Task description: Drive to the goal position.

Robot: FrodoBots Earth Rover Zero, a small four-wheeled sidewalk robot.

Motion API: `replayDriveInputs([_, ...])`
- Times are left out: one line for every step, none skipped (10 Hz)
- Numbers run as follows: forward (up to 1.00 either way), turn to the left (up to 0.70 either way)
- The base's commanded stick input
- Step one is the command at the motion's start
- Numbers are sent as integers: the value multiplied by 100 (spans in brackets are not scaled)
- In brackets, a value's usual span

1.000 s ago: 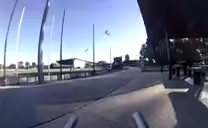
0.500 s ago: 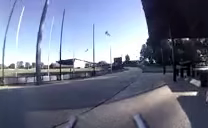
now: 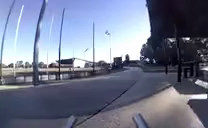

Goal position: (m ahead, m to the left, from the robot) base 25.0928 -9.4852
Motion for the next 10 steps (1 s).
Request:
replayDriveInputs([-14,0])
replayDriveInputs([-52,0])
replayDriveInputs([-70,0])
replayDriveInputs([-70,0])
replayDriveInputs([-70,0])
replayDriveInputs([-70,0])
replayDriveInputs([-39,0])
replayDriveInputs([-2,0])
replayDriveInputs([0,0])
replayDriveInputs([0,0])
